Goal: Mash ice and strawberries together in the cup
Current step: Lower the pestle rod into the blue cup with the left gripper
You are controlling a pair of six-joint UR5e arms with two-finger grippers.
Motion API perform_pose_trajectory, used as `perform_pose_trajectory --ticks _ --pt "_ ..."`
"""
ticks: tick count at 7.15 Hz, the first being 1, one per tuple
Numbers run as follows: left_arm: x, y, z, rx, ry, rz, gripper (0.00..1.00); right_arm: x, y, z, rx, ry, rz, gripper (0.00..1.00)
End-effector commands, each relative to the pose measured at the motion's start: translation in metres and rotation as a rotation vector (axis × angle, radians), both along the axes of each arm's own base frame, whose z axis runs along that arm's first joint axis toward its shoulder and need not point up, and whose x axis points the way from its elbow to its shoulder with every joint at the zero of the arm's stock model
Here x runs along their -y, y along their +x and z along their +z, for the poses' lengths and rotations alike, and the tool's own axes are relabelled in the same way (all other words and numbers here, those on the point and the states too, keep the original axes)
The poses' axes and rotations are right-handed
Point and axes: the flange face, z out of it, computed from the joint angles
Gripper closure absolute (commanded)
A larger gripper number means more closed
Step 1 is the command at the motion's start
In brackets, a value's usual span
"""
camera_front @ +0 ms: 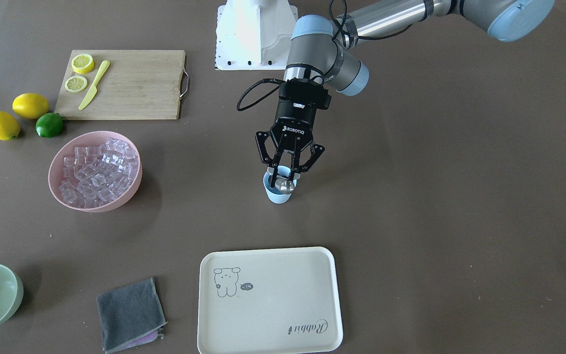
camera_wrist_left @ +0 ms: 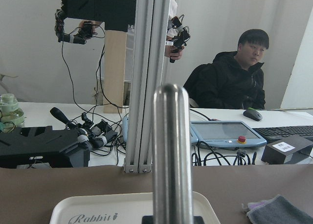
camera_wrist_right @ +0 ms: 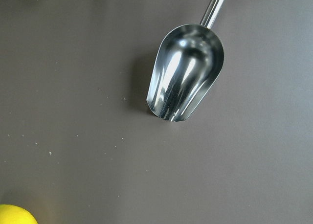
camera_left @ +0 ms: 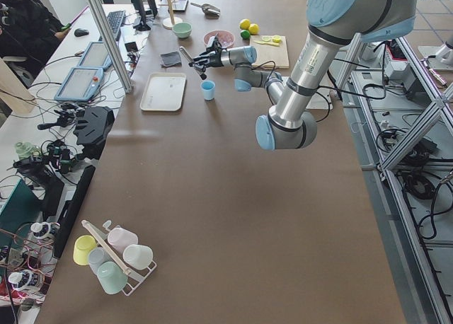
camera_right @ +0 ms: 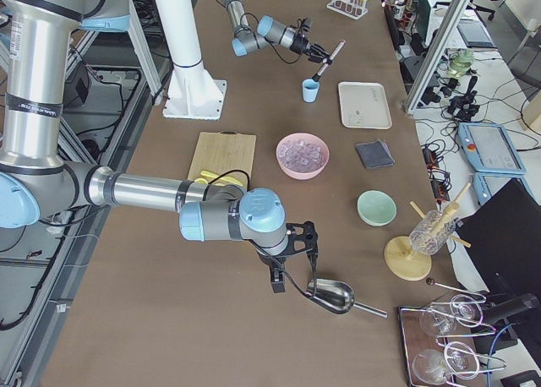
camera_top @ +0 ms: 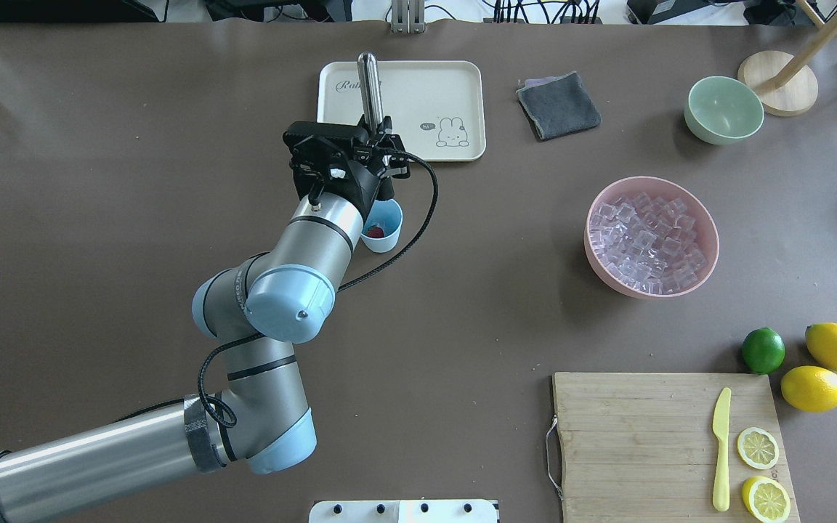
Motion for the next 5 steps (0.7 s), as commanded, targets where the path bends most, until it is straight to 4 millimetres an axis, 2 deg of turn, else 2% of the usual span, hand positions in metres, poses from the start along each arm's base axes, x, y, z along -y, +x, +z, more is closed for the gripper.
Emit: perform_pose_trajectory --ticks 1,2,3,5 --pt "-0.007 0.007 0.002 0.010 0.000 -0.007 0.74 -0.002 0.000 0.002 0.003 -0.008 0.003 0.01" --pt "-0.005 0.006 0.000 0.010 0.002 -0.020 0.74 -0.010 -0.001 0.007 0.012 -0.016 0.001 0.00" --pt "-0.002 0.003 -0.002 0.016 0.003 -0.038 0.74 -0.008 0.000 0.005 0.012 -0.013 0.005 0.00" --pt "0.019 -0.016 0.001 0.097 0.027 -0.119 0.74 -0.011 0.011 0.002 0.011 -0.006 0.033 0.00"
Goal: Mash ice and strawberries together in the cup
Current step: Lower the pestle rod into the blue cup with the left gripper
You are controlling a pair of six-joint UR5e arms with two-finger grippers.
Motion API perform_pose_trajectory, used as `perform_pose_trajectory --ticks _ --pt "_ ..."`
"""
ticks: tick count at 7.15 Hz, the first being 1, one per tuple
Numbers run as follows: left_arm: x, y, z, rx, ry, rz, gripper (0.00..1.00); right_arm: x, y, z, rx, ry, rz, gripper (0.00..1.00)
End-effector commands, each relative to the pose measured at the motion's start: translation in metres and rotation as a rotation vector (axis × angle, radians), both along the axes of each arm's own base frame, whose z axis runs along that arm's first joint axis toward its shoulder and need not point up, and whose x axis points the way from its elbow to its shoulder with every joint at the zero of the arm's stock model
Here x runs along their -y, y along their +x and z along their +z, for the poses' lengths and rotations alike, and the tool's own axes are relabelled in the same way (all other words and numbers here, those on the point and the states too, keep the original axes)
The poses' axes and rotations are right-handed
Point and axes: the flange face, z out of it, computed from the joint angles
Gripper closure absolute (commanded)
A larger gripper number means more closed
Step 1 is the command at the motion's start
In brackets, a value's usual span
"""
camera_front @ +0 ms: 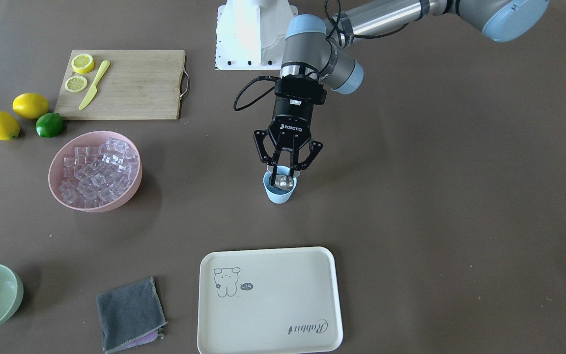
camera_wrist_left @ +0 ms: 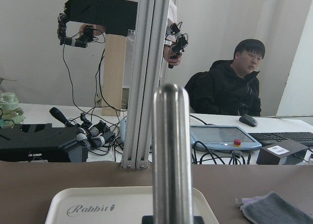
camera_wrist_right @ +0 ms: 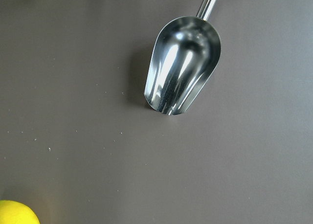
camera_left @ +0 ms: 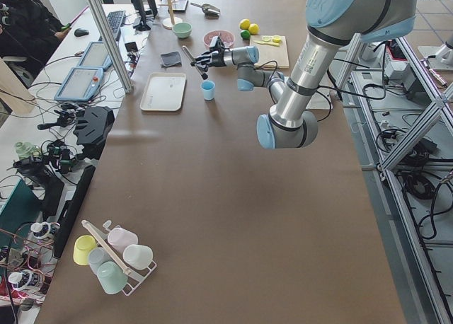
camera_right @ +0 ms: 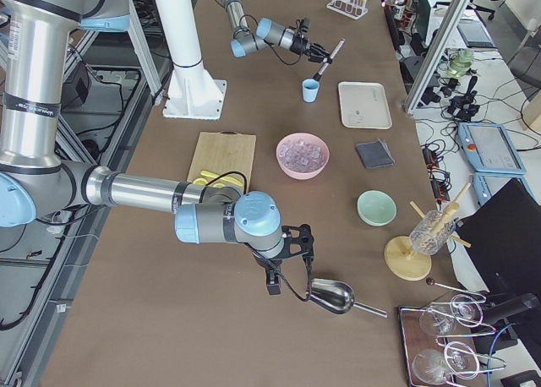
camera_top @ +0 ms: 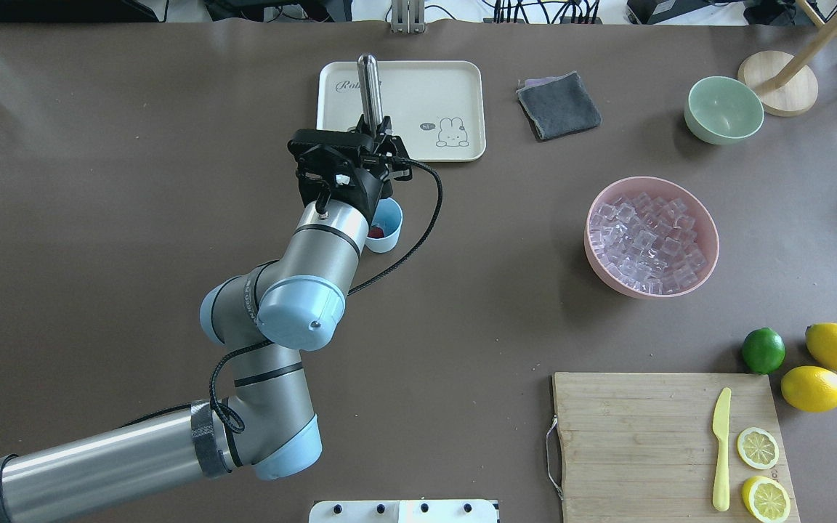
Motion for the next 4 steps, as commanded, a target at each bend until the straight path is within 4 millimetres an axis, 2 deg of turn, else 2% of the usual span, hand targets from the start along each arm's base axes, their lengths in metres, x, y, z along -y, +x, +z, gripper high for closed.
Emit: perform_pose_trajectory --ticks 1,2,4 --pt "0.009 -0.011 -0.001 0.067 0.022 -0.061 0.74 -0.005 0.009 -0.004 -0.001 0.007 0.023 0.00" --pt "0.005 -0.003 0.005 0.072 0.017 -0.052 0.74 -0.005 0.010 -0.004 -0.001 0.008 0.024 0.00" --pt "-0.029 0.017 0.006 0.082 0.025 -0.061 0.74 -0.005 0.010 -0.002 0.000 0.002 0.024 0.00"
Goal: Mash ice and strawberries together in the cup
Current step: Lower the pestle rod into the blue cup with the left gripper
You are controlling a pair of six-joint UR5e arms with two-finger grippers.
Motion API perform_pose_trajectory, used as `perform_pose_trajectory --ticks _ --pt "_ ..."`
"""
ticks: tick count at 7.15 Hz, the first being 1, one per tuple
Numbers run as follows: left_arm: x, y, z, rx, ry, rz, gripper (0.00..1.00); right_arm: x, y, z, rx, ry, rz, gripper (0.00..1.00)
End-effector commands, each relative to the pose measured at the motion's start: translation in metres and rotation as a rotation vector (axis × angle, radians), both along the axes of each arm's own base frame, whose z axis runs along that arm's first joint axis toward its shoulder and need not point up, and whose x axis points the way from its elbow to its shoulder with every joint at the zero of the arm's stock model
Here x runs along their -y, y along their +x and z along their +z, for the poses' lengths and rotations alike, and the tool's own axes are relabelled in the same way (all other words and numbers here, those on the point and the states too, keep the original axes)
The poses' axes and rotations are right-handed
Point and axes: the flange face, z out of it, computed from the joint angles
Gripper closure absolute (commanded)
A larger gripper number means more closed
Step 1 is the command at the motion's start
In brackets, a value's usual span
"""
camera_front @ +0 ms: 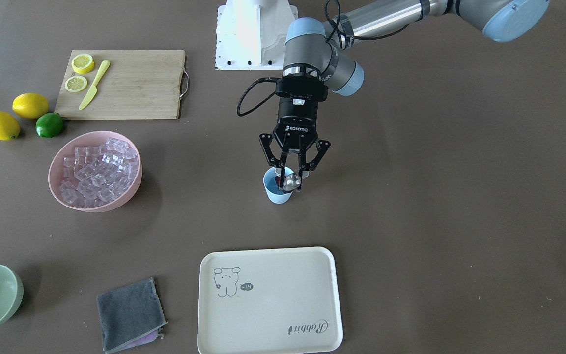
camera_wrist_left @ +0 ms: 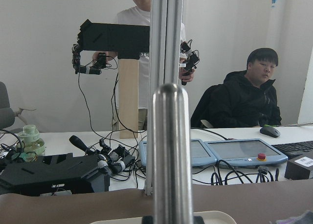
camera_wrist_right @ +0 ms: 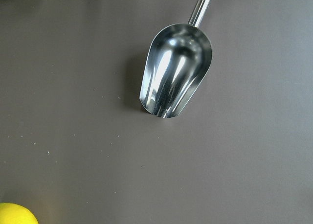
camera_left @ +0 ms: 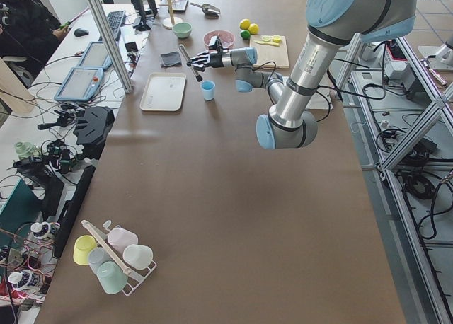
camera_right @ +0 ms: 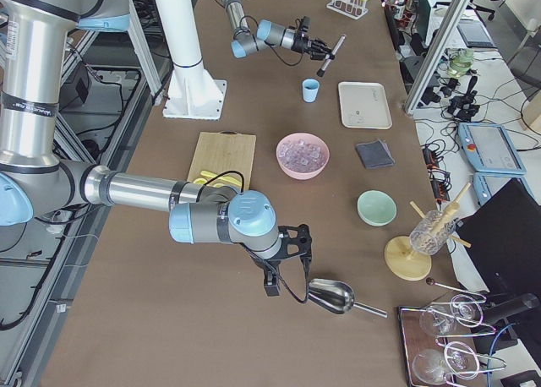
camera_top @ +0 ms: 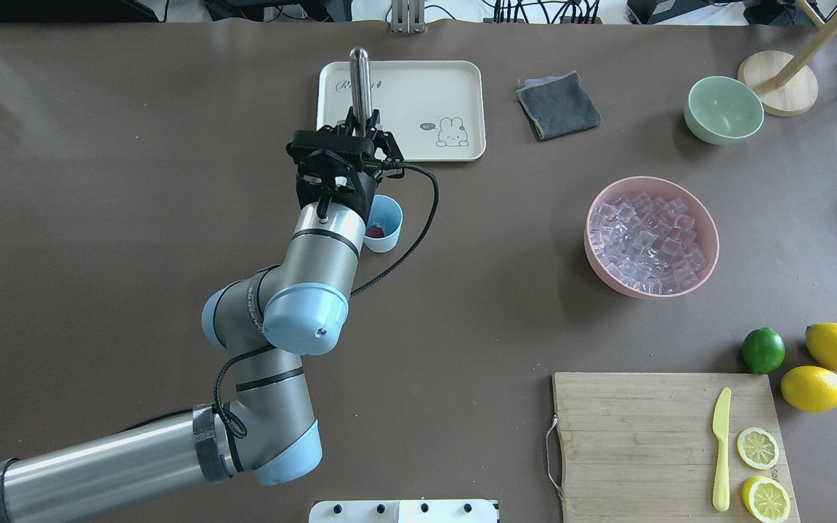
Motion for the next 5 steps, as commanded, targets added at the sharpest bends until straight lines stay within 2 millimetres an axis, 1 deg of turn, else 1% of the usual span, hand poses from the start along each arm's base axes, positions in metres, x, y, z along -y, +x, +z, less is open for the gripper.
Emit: perform_pose_trajectory --ticks 1,2,3,4,5 --pt "-0.025 0.017 0.004 0.007 0.002 0.002 0.74 0.000 0.000 0.000 0.001 -0.001 0.001 0.00" --pt "-0.029 0.020 0.020 0.023 -0.004 -0.001 0.74 0.000 0.000 0.002 0.000 -0.005 0.001 0.00" --pt "-0.033 0.021 0.025 0.026 -0.004 -0.011 0.74 0.000 0.000 0.002 0.000 -0.004 0.001 0.00" --pt "-0.041 0.029 0.029 0.019 -0.010 0.001 0.74 -0.001 0.001 0.000 0.001 -0.002 0.002 0.00" --pt "-0.044 0.032 0.030 0.008 -0.013 -0.004 0.74 0.000 0.001 0.000 0.001 -0.001 0.004 0.00"
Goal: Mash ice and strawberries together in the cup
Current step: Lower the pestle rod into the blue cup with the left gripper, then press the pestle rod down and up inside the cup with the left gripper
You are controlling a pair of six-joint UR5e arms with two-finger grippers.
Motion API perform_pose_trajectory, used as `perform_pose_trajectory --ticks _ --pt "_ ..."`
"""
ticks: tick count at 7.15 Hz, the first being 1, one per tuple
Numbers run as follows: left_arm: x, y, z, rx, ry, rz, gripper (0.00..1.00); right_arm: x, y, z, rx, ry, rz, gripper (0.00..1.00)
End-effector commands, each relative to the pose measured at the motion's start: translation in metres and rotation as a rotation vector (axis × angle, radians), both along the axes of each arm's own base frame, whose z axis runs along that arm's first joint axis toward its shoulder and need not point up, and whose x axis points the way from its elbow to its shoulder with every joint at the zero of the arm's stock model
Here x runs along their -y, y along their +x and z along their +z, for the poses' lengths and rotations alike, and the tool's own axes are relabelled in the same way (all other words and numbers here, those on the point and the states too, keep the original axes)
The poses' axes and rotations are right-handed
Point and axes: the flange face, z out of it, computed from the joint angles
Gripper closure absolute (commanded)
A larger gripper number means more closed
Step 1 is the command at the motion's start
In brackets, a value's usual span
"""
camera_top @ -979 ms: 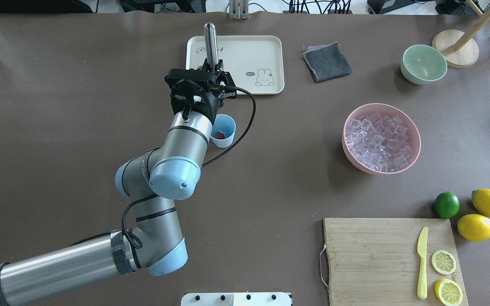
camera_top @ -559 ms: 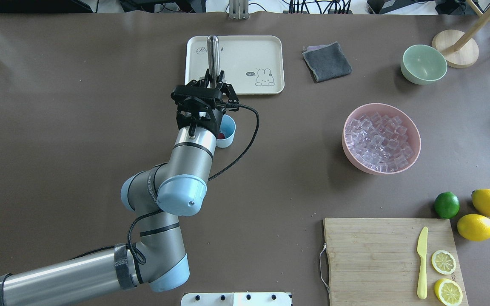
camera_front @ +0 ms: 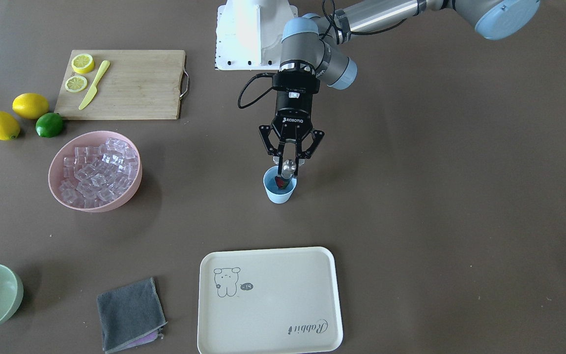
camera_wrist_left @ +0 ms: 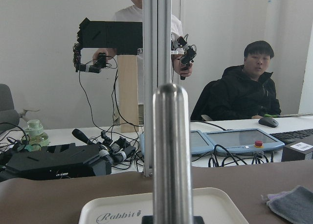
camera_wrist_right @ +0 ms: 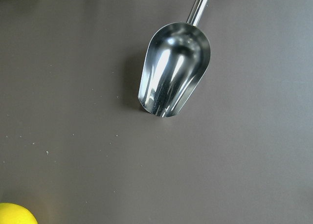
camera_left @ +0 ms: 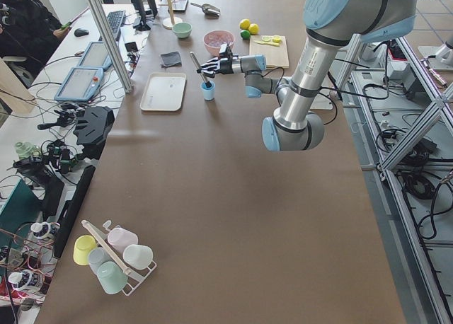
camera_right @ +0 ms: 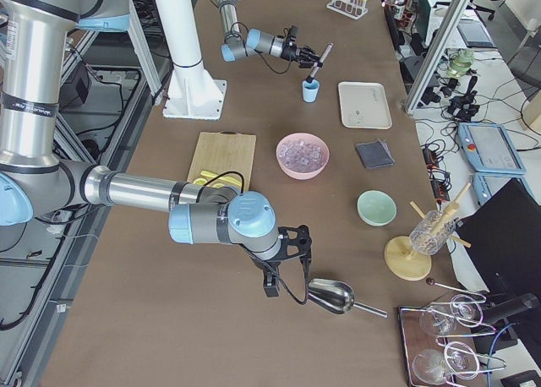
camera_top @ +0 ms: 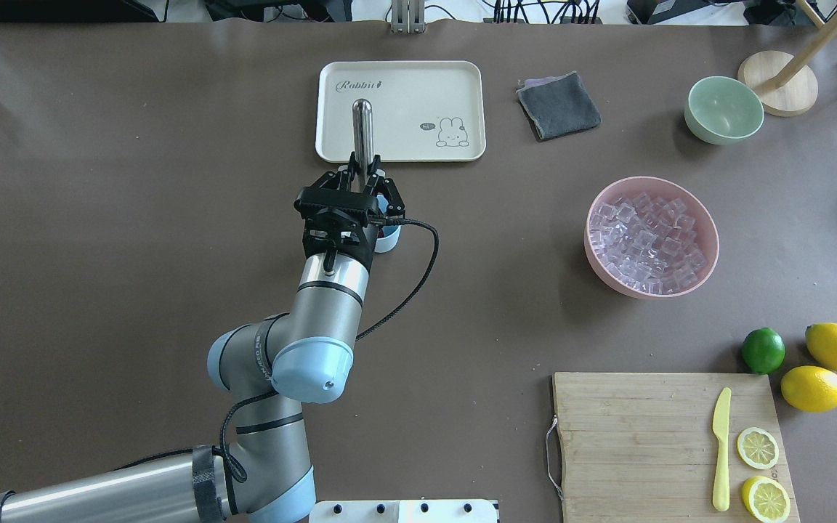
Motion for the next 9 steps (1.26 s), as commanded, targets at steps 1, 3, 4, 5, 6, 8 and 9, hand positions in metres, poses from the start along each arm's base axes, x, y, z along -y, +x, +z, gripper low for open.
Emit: perform_pose_trajectory --ticks 1,3,4,5,6,8,9 --pt "-0.009 0.006 0.003 -0.008 -0.004 -0.006 0.74 0.002 0.001 -0.001 -0.001 0.003 0.002 0.00" --pt "-0.007 0.013 0.012 -0.005 -0.014 -0.017 0.74 0.001 0.001 0.000 0.000 0.000 0.001 0.00" --pt "-0.007 0.016 0.014 -0.008 -0.016 -0.051 0.74 0.001 0.001 -0.001 0.000 0.003 0.003 0.00" --pt "-0.006 0.017 0.019 -0.007 -0.019 -0.053 0.74 0.001 0.001 -0.001 0.000 0.003 0.003 0.00" --pt "-0.007 0.023 0.023 -0.010 -0.027 -0.054 0.74 0.001 0.001 -0.001 0.000 0.003 0.003 0.00" --pt "0.000 0.013 0.010 -0.022 -0.019 -0.063 0.74 0.002 0.001 -0.002 0.000 0.005 0.003 0.00" --pt "0.008 0.007 -0.006 -0.019 -0.006 -0.070 0.74 0.000 0.001 0.000 0.000 0.000 0.003 0.00"
